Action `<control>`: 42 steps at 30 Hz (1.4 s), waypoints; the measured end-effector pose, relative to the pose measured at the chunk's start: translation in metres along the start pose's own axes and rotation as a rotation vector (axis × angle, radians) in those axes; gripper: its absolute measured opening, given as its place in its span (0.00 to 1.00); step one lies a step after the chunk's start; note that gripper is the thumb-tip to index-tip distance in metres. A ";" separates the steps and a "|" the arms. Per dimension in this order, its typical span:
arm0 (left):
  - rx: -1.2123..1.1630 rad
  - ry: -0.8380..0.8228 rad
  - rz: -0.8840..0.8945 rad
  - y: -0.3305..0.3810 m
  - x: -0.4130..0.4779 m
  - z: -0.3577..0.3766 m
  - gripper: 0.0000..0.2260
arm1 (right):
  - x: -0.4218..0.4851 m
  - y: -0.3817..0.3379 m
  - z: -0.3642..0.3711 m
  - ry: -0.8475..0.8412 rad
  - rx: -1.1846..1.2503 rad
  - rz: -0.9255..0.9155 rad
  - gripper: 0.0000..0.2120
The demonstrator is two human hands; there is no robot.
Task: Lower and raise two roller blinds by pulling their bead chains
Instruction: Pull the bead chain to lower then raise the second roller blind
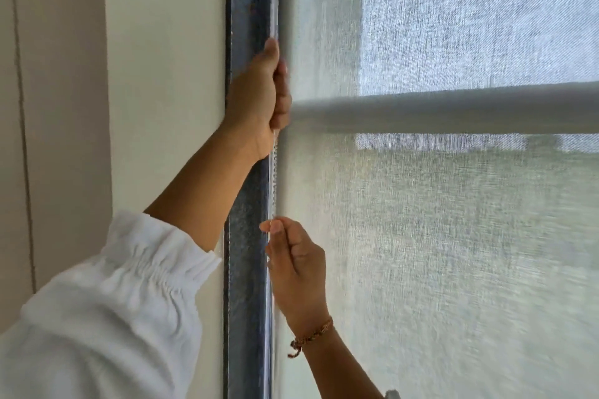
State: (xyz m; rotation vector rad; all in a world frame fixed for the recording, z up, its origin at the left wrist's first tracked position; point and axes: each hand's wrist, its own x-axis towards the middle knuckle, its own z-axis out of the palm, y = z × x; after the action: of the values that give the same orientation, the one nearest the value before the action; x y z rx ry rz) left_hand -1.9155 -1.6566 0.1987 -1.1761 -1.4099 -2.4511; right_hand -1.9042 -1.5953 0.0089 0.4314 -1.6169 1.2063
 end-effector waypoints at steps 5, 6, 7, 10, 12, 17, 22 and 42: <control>-0.057 -0.032 0.333 0.004 -0.014 -0.009 0.19 | 0.022 -0.002 -0.003 -0.150 0.198 0.117 0.09; -0.066 -0.024 0.358 0.006 -0.017 -0.010 0.19 | 0.030 -0.005 -0.004 -0.153 0.250 0.134 0.09; -0.070 -0.014 0.369 0.007 -0.019 -0.010 0.19 | 0.038 -0.008 -0.005 -0.137 0.309 0.155 0.09; -0.039 0.017 0.381 0.001 -0.025 -0.016 0.19 | 0.065 -0.015 -0.004 -0.045 0.468 0.221 0.10; -0.028 0.041 0.357 -0.011 -0.031 -0.027 0.18 | 0.082 -0.021 0.001 -0.003 0.536 0.219 0.10; 0.168 0.088 0.314 -0.068 -0.055 -0.068 0.18 | 0.117 -0.040 0.017 0.007 0.630 0.177 0.11; 0.248 0.025 0.251 -0.112 -0.069 -0.094 0.20 | 0.141 -0.064 0.044 0.012 0.642 0.166 0.09; -0.084 -0.189 0.036 -0.031 0.032 -0.110 0.19 | 0.101 -0.030 0.061 0.061 0.578 0.067 0.11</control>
State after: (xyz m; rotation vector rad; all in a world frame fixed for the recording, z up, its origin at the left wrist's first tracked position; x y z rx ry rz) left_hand -2.0143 -1.7142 0.1665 -1.4725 -1.3272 -2.4527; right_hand -1.9540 -1.6329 0.1134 0.6968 -1.2180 1.7212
